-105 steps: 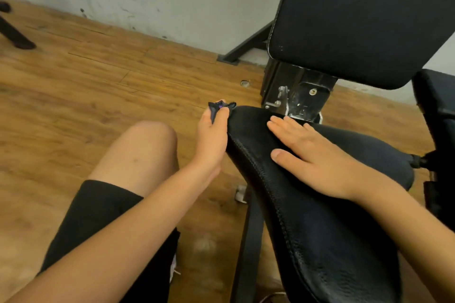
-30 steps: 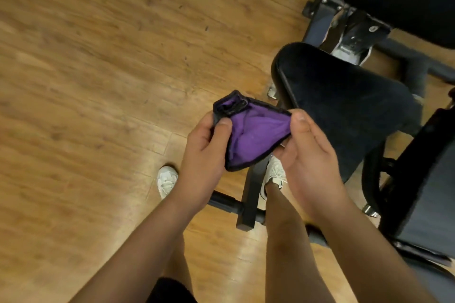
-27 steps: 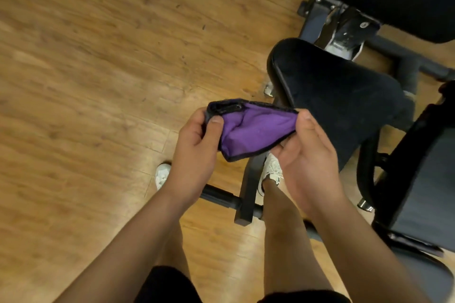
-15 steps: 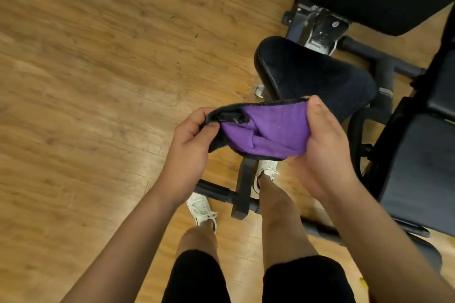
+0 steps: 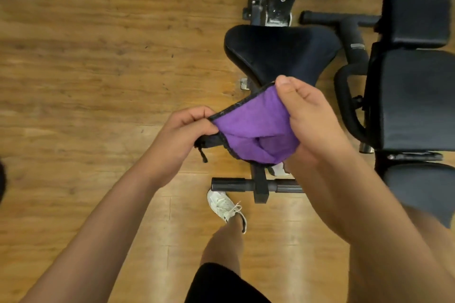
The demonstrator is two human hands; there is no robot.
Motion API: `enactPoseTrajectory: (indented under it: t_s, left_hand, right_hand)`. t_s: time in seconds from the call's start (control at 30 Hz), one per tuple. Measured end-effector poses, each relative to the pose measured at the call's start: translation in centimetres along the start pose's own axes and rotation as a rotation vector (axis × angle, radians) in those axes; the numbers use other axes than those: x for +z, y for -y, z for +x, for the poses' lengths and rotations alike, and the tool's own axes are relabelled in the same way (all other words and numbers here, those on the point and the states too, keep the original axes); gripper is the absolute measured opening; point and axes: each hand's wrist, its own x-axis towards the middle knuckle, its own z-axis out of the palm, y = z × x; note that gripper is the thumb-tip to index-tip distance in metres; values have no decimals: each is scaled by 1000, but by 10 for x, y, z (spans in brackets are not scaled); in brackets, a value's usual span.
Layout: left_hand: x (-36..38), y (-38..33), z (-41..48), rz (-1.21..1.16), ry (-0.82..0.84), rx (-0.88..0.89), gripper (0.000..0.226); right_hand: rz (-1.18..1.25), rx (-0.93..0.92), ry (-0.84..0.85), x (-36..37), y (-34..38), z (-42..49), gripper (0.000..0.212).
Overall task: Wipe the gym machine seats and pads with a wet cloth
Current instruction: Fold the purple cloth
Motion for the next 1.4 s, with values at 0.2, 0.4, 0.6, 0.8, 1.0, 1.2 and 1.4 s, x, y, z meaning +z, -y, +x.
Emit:
enactPoseTrajectory:
  t_s: [0.2,0.4,0.6,0.8,1.0,1.2,1.4]
  left_hand:
    - [16,-36,-7,305,75,40,12]
    - [47,-52,-18,593,80,179,27]
    - [83,-57,-38,511,85,237,30]
    - [120,-52,-72,-15,34,158,42]
    - [159,-27,-112,-578,-34,-302,54]
    - [191,-30,-171,-605,170,-221,80]
    - [224,-46,-221,-116,185,-88,42]
  right_hand:
    - [-47,-30,-9,-35,8,-31,37]
    - [-77,-113,-102,-71,5,-66,30]
    - [-41,-138,-217,-102,7,-103,27]
    - [357,-60,-280,-122,8,-141,8]
    - [824,-75,-55,-146,-9,-204,23]
    - [703,-112,-206,-170,-25,-270,54]
    - [153,-207,-340,-172,-45,-309,62]
